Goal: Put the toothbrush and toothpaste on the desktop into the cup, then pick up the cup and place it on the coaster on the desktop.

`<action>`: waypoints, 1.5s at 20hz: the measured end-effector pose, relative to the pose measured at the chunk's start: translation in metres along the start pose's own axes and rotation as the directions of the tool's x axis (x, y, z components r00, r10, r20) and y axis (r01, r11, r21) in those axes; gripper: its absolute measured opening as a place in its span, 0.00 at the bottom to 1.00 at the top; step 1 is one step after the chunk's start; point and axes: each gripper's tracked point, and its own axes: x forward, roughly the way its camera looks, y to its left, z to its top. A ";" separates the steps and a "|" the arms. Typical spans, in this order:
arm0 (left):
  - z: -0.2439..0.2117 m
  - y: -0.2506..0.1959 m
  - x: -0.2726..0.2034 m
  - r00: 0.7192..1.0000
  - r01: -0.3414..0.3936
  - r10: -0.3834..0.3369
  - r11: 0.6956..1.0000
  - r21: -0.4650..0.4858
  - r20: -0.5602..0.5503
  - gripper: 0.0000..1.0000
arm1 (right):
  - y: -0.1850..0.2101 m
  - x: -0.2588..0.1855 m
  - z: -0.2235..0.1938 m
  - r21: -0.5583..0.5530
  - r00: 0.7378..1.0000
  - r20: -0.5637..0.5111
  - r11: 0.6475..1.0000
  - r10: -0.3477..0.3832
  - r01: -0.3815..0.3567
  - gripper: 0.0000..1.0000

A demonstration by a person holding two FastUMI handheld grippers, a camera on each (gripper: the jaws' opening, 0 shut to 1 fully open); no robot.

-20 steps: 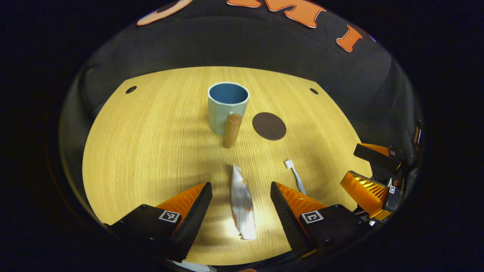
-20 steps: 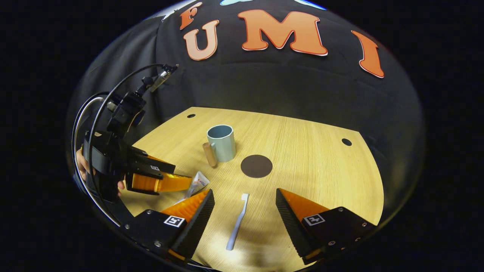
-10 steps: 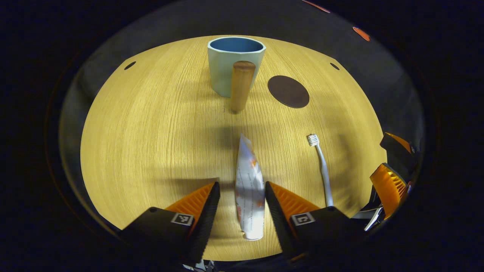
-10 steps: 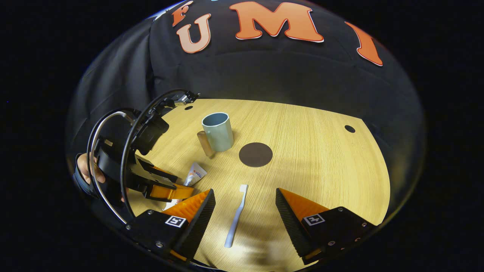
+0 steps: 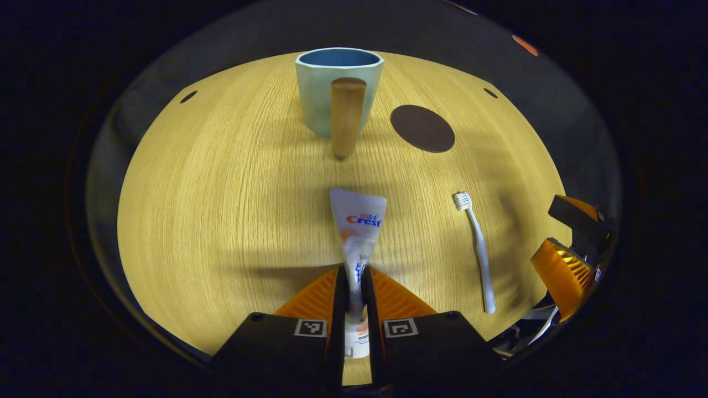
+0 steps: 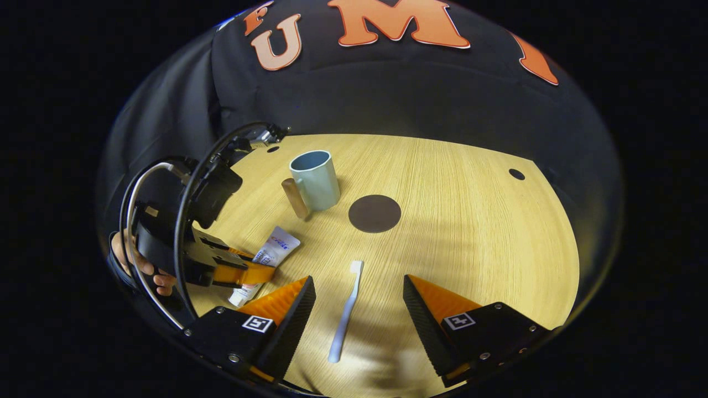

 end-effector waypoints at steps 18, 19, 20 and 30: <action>0.002 0.010 -0.019 0.993 0.054 -0.055 0.998 0.017 0.101 0.18 | 0.021 0.035 -0.049 -0.076 0.982 -0.188 0.997 -0.022 0.007 0.61; 0.004 0.010 -0.019 0.992 0.055 -0.057 0.998 0.020 0.109 0.18 | 0.022 0.036 -0.050 -0.067 0.980 -0.198 0.998 -0.020 0.007 0.53; 0.003 0.009 -0.021 0.992 0.062 -0.064 0.998 0.021 0.113 0.18 | 0.021 0.038 -0.052 -0.061 0.978 -0.209 0.998 -0.023 0.010 0.54; 0.007 0.012 -0.031 0.990 0.066 -0.067 0.998 0.012 0.124 0.18 | 0.008 0.047 -0.060 -0.008 0.955 -0.289 0.998 -0.064 0.064 0.20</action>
